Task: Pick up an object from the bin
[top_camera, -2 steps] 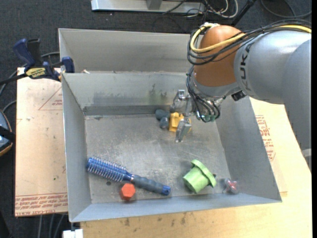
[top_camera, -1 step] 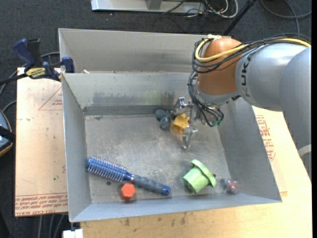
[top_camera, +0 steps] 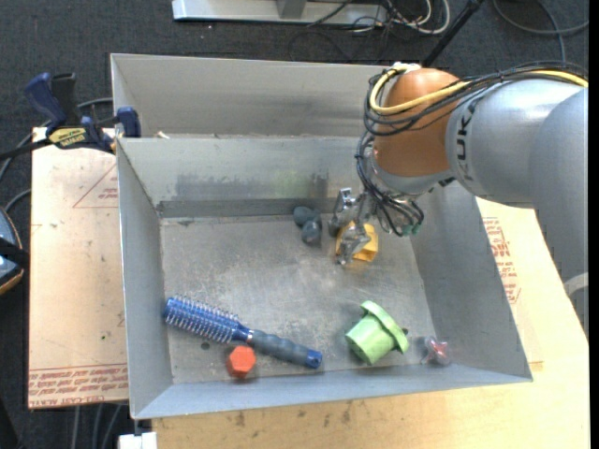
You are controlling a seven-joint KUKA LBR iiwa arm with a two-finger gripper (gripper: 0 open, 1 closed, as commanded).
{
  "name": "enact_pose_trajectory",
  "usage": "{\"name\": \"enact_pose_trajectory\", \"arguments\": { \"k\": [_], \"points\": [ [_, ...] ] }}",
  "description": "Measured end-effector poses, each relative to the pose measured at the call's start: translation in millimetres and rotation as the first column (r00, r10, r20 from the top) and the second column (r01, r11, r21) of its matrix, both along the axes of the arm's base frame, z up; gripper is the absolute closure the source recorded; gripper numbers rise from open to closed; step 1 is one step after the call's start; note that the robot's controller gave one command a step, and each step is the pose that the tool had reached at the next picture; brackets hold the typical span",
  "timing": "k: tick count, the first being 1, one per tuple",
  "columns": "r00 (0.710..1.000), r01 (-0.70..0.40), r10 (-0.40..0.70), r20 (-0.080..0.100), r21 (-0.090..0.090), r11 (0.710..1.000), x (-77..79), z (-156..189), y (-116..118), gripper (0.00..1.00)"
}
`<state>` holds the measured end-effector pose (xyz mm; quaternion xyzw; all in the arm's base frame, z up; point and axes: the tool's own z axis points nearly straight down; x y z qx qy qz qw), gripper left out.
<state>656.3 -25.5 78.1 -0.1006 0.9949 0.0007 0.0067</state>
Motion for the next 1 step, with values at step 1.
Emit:
{"name": "enact_pose_trajectory", "arguments": {
  "k": [1],
  "points": [
    [0.997,-0.072,0.072,0.015,-0.001,0.997,-14.2,1.0,-3.5,1.0]
  ]
}}
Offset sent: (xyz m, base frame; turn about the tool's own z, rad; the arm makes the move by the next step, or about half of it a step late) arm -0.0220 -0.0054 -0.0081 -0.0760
